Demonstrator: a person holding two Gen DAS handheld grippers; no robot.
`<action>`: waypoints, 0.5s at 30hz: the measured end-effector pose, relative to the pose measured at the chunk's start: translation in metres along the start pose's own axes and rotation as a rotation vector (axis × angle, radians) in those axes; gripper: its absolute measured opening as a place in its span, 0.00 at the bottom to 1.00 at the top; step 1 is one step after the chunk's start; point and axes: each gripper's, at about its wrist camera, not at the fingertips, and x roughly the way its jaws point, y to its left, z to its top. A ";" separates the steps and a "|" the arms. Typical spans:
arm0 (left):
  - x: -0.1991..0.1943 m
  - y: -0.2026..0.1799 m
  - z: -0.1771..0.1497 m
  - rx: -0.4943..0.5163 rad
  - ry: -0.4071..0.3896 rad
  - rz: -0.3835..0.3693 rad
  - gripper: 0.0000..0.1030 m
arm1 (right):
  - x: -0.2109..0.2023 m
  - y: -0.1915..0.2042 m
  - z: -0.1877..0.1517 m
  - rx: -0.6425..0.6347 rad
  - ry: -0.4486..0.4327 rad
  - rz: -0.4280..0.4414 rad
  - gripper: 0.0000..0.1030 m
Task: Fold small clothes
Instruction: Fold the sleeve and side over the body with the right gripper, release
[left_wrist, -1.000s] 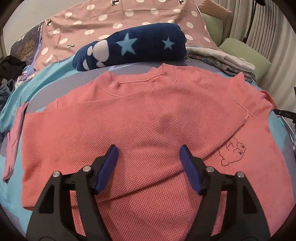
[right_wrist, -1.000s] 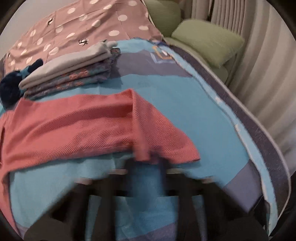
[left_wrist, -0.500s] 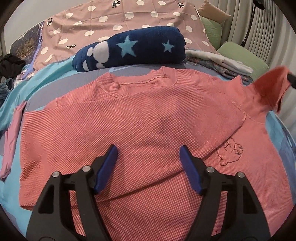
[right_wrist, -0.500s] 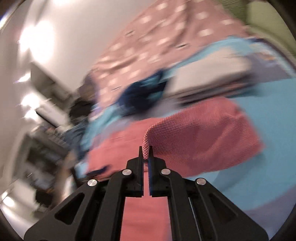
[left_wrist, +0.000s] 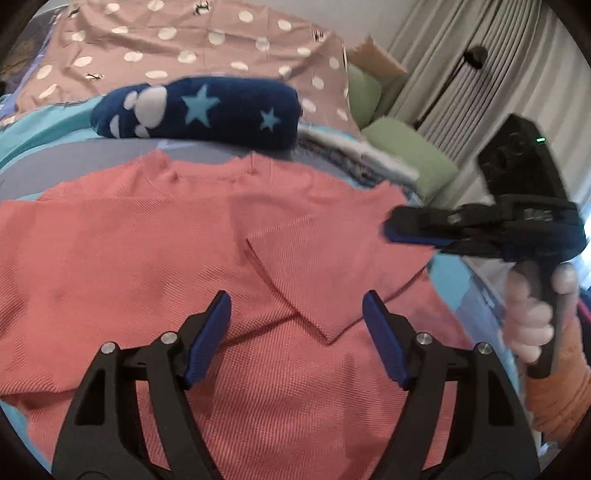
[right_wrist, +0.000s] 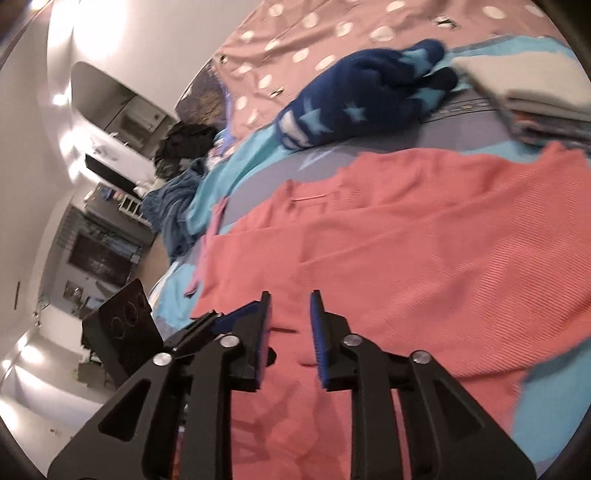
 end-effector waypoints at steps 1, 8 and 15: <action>0.005 -0.001 0.002 0.004 0.019 0.016 0.73 | -0.009 -0.004 -0.005 -0.007 -0.019 -0.028 0.25; 0.035 -0.013 0.019 0.031 0.091 0.069 0.22 | -0.063 -0.036 -0.035 -0.071 -0.154 -0.287 0.35; 0.006 -0.041 0.042 0.105 0.001 0.057 0.08 | -0.076 -0.078 -0.054 0.000 -0.194 -0.395 0.36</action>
